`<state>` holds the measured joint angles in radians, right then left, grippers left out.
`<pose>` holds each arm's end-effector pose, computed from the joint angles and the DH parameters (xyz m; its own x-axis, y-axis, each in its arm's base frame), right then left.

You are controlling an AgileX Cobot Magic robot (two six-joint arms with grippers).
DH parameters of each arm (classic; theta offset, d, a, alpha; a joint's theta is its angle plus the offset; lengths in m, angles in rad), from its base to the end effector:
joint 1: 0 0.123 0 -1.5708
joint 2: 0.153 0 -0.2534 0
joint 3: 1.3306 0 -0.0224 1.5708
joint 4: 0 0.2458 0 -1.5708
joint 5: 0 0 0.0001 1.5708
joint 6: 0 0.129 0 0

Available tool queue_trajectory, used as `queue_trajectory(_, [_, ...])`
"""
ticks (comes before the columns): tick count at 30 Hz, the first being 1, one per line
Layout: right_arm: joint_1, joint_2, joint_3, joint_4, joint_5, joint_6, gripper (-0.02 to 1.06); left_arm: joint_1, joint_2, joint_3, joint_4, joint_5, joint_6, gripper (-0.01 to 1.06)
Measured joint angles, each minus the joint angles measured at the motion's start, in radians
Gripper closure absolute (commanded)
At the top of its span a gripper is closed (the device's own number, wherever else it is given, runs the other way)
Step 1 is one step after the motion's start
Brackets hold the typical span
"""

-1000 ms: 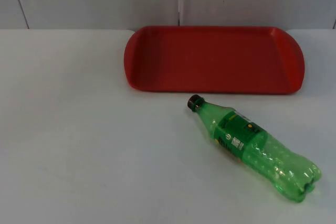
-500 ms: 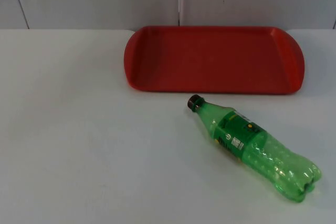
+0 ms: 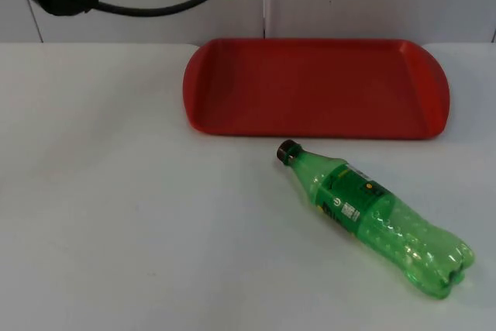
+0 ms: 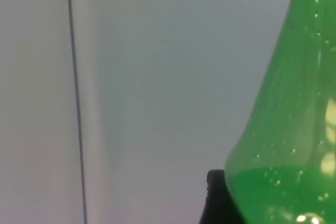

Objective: Place the bottle upright on the tray.

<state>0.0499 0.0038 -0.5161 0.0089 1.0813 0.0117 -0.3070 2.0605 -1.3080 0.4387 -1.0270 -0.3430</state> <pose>0.0542 0.0037 0.2599 -0.4636 -0.0073 -0.8860 -0.0495 0.9986 0.0177 0.4370 -0.1877 0.2291 0.2313 -0.1756 -0.9569 0.6385 0.7695 0.0131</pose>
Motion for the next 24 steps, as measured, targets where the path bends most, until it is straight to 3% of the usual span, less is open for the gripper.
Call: queue_trajectory(24, [0.0,0.0,0.0,0.0,0.0,0.0,0.0,0.004,0.394,-0.369,0.064,0.004,-0.008,1.05])
